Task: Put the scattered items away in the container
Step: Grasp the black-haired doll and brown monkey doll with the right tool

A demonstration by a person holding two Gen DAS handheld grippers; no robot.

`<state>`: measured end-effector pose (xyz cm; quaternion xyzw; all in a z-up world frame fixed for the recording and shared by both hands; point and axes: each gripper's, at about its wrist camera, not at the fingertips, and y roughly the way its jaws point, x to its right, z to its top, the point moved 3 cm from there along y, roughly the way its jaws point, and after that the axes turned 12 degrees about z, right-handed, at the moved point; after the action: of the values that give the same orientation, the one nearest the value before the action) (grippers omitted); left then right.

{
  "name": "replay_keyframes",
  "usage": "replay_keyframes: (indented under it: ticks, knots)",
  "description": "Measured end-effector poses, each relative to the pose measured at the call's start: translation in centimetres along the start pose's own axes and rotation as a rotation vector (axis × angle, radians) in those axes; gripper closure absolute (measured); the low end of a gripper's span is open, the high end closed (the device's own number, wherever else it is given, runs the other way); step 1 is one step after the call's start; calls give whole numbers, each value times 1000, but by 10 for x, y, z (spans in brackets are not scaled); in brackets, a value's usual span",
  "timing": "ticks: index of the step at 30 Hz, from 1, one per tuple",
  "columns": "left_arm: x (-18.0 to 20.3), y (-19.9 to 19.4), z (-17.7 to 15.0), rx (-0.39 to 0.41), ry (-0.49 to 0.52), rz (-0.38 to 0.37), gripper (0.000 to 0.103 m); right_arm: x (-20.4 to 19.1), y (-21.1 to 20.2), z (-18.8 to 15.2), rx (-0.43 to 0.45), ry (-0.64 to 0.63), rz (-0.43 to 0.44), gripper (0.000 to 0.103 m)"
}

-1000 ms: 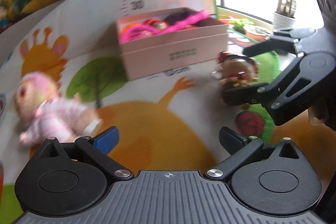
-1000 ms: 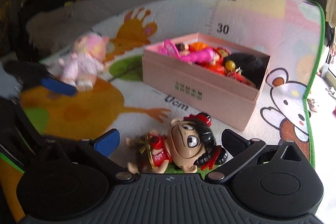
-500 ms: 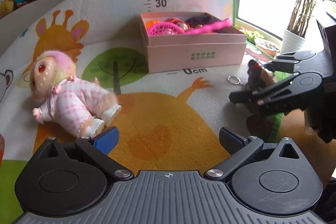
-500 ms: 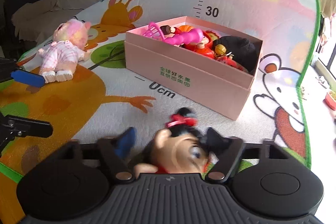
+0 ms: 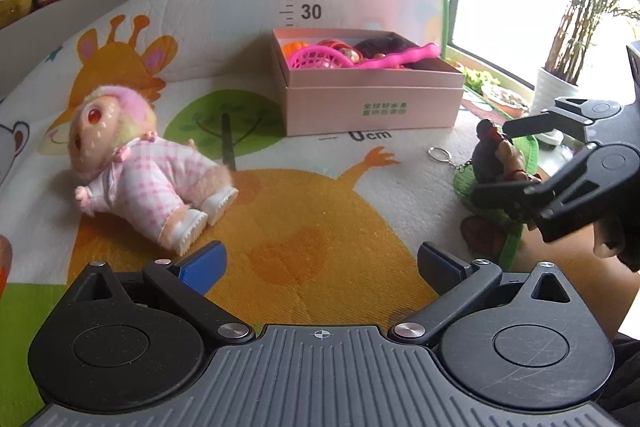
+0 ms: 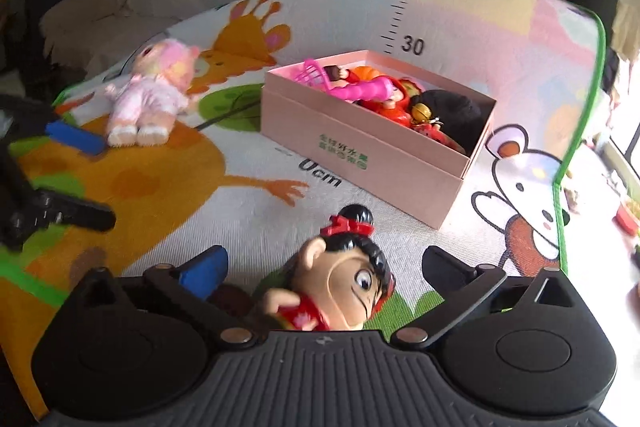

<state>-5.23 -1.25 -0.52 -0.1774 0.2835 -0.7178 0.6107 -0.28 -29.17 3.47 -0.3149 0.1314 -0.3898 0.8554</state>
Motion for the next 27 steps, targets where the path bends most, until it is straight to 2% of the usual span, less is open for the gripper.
replay_keyframes:
  ticks: [5,11,19,27]
  knots:
    - [4,1,-3,-7,9,-12,0,-4,9,-7,-52,-76,42,0]
    - [4,3,-6,-23,11,-2,0,-2,8,-11,-36,-43,60,0]
    - [6,4,-8,-38,14,-1,0,4,-24,-25,-30,-20,53,0]
    - [13,5,-8,-45,35,-4,0,-16,-26,-33,-14,-21,86,0]
